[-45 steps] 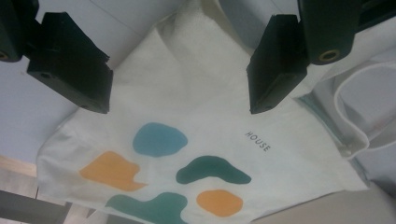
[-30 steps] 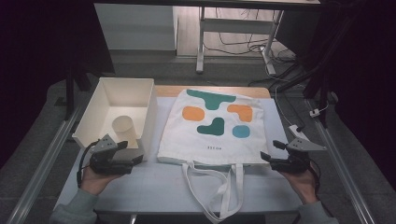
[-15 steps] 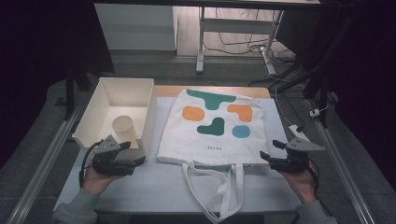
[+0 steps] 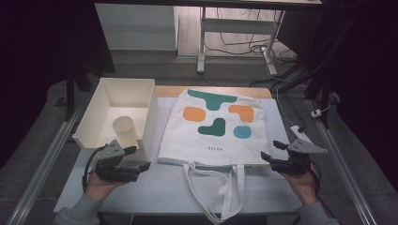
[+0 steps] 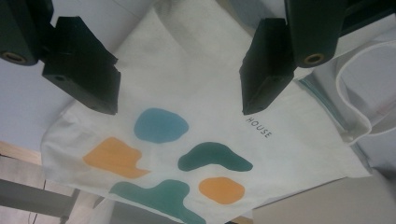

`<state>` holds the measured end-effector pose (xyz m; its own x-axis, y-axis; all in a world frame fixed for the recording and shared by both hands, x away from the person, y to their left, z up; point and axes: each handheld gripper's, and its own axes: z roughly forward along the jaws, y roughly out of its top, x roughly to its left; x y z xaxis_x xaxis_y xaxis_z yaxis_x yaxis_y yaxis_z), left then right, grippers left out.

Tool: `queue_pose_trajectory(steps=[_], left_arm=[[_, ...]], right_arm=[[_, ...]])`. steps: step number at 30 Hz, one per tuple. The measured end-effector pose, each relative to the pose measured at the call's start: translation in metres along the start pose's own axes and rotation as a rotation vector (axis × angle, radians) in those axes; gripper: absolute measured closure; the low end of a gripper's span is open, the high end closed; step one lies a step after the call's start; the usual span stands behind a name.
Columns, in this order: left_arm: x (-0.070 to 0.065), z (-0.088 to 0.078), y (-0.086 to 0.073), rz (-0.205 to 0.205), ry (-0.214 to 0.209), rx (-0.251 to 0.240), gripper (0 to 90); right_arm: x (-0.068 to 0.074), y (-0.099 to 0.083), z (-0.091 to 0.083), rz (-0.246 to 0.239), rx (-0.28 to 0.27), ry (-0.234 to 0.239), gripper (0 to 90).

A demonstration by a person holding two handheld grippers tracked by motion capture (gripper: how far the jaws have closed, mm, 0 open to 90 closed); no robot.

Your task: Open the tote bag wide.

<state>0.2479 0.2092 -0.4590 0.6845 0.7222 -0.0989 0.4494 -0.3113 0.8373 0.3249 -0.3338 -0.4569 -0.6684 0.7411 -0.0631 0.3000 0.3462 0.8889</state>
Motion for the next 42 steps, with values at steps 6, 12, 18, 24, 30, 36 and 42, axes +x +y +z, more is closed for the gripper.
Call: queue_pose_trajectory(steps=[6,12,18,24,30,36,42], left_arm=[[-0.015,0.004,0.006,0.032,-0.025,0.002,18.8],[-0.018,0.013,0.009,0.041,-0.032,0.015,19.4],[-0.022,0.023,0.015,0.065,-0.045,0.028,19.9],[-0.029,0.038,0.023,0.102,-0.073,0.048,20.7],[-0.034,0.058,0.032,0.129,-0.102,0.072,21.1],[-0.037,0.069,0.037,0.146,-0.112,0.087,21.6],[-0.038,0.080,0.045,0.158,-0.118,0.097,21.8]], right_arm=[[0.004,0.001,0.003,-0.022,0.007,0.005,28.6],[0.005,0.001,0.007,-0.022,0.014,0.017,28.8],[0.005,-0.002,0.006,-0.020,0.018,0.015,28.9],[0.006,-0.003,0.004,-0.014,0.013,0.017,29.1],[0.009,-0.004,0.005,-0.024,0.017,0.023,29.1],[0.010,-0.003,0.007,-0.029,0.012,0.029,29.3],[0.012,-0.003,0.009,-0.035,0.016,0.037,29.3]])
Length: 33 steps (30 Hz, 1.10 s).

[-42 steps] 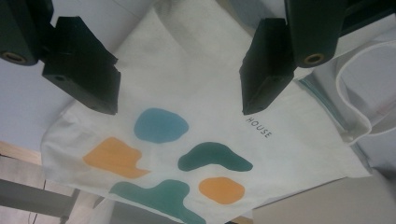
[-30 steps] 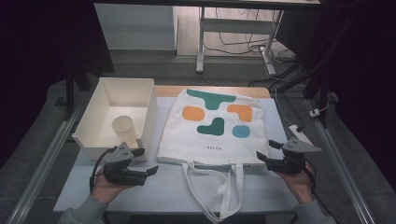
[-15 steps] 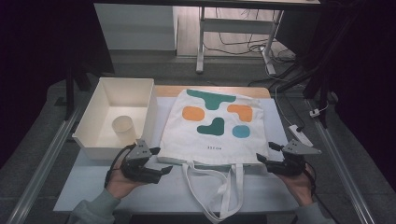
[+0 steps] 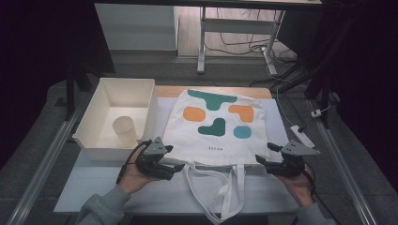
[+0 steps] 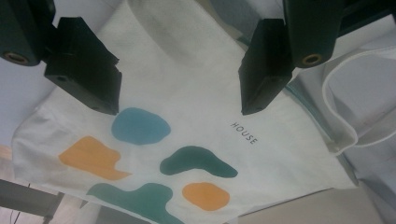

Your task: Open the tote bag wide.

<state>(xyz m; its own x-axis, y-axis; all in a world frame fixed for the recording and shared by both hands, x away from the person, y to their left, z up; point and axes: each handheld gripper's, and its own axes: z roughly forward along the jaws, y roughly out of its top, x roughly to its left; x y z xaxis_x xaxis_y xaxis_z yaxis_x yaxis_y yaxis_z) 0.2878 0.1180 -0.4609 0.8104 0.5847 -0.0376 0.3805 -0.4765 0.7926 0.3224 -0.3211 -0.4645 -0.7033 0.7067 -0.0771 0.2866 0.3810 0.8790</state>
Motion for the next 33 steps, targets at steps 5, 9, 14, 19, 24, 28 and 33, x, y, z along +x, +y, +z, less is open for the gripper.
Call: queue_pose_trajectory(steps=[5,9,14,19,24,28,33], left_arm=[[0.001,0.010,0.006,0.013,-0.007,0.010,22.2],[0.003,0.016,0.010,0.022,-0.008,0.024,22.2],[0.005,0.024,0.017,0.030,-0.004,0.032,22.3],[0.006,0.033,0.025,0.042,-0.012,0.044,22.3],[0.008,0.043,0.033,0.054,-0.012,0.057,22.4],[0.009,0.047,0.042,0.042,-0.017,0.052,22.5],[0.013,0.054,0.049,0.037,-0.022,0.070,22.5]], right_arm=[[0.001,0.000,0.001,-0.004,0.002,0.003,29.4],[0.002,0.000,0.002,-0.006,0.003,0.006,29.4],[0.002,0.000,0.002,-0.008,0.004,0.009,29.4],[0.003,0.001,0.003,-0.012,0.004,0.013,29.4],[0.004,0.001,0.004,-0.011,0.003,0.015,29.4],[0.007,0.004,0.003,-0.022,-0.002,0.017,29.4],[0.012,0.007,0.001,-0.030,-0.016,0.025,29.5]])
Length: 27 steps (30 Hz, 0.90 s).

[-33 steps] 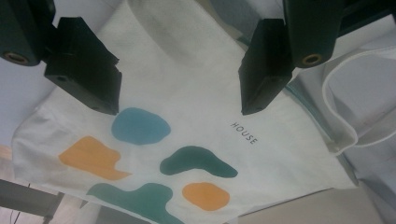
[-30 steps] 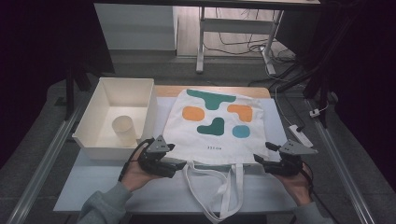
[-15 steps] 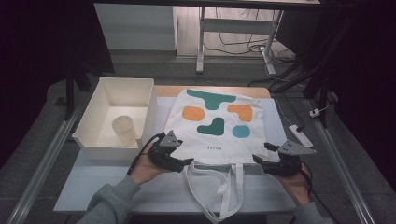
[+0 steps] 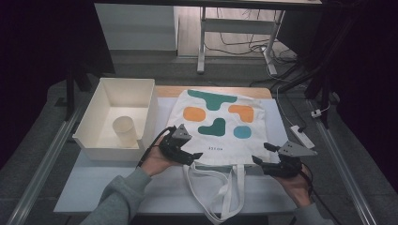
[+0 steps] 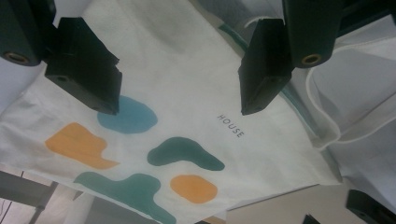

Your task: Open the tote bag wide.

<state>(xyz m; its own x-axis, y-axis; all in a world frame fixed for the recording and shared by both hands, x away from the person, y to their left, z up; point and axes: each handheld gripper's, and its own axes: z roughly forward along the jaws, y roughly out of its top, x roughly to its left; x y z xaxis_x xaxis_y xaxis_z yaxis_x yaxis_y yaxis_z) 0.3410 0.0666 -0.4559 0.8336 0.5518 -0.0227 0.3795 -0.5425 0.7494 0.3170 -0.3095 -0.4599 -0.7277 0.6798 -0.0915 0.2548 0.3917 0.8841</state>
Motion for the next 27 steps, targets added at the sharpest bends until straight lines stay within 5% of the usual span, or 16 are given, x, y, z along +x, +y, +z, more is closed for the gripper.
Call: queue_pose_trajectory(steps=[20,27], left_arm=[[0.001,0.030,-0.016,0.051,-0.081,0.175,24.8],[0.000,0.039,-0.017,0.057,-0.055,0.190,34.5]], right_arm=[[0.009,-0.001,0.012,-0.015,0.027,0.037,29.5],[0.009,-0.003,0.013,-0.016,0.036,0.038,29.6]])
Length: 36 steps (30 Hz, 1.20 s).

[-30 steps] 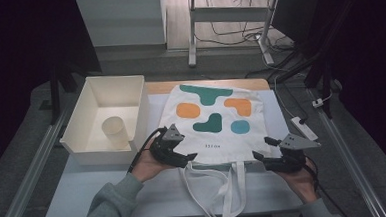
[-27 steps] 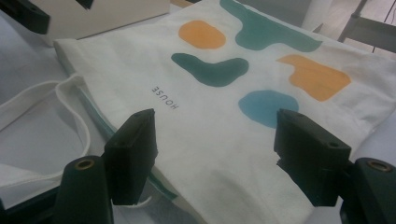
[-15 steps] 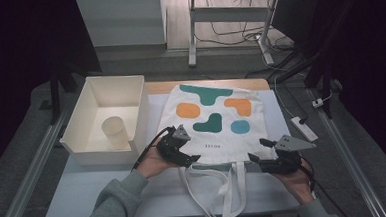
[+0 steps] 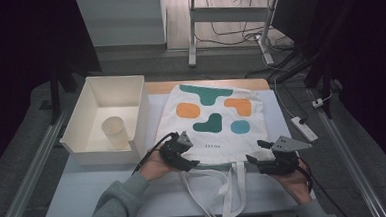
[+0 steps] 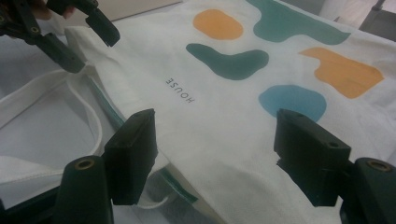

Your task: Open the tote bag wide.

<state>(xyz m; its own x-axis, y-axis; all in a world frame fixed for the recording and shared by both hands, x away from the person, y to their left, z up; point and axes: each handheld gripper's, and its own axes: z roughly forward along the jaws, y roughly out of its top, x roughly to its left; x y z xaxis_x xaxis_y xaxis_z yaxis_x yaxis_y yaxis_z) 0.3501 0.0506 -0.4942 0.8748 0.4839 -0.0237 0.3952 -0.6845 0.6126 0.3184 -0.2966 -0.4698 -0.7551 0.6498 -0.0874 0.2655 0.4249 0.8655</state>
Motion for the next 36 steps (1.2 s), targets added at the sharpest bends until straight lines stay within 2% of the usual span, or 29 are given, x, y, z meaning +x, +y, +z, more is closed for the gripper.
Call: queue_pose_trajectory(steps=[7,11,18,22,26,29,31,33,36], left_arm=[[-0.002,0.009,-0.002,0.012,-0.007,0.060,39.0],[0.001,0.013,-0.004,-0.004,-0.025,0.066,45.6],[0.004,0.012,-0.005,-0.021,-0.019,0.067,61.1],[0.003,0.010,-0.005,-0.025,-0.050,0.059,78.2],[0.004,0.011,-0.005,-0.031,-0.063,0.060,79.8],[0.004,0.009,-0.005,-0.029,-0.060,0.053,81.0],[0.002,0.005,-0.004,-0.019,-0.046,0.040,81.5],[0.001,0.000,-0.003,-0.022,-0.040,0.015,81.9],[0.002,-0.009,-0.003,-0.034,-0.038,-0.027,82.1]], right_arm=[[0.000,0.000,0.000,0.000,-0.001,-0.001,29.7],[0.000,-0.001,0.000,0.002,0.003,-0.002,29.7],[0.001,0.001,-0.001,-0.005,0.001,0.000,29.7],[0.006,0.004,-0.001,-0.019,0.005,0.009,29.7],[0.009,0.006,0.000,-0.029,0.009,0.017,29.7],[0.014,0.007,0.002,-0.051,0.043,0.026,30.4],[0.018,0.009,0.004,-0.052,0.095,0.010,30.8],[0.023,0.011,0.005,-0.035,0.136,-0.002,31.5],[0.034,0.010,0.005,-0.018,0.173,0.017,32.4]])
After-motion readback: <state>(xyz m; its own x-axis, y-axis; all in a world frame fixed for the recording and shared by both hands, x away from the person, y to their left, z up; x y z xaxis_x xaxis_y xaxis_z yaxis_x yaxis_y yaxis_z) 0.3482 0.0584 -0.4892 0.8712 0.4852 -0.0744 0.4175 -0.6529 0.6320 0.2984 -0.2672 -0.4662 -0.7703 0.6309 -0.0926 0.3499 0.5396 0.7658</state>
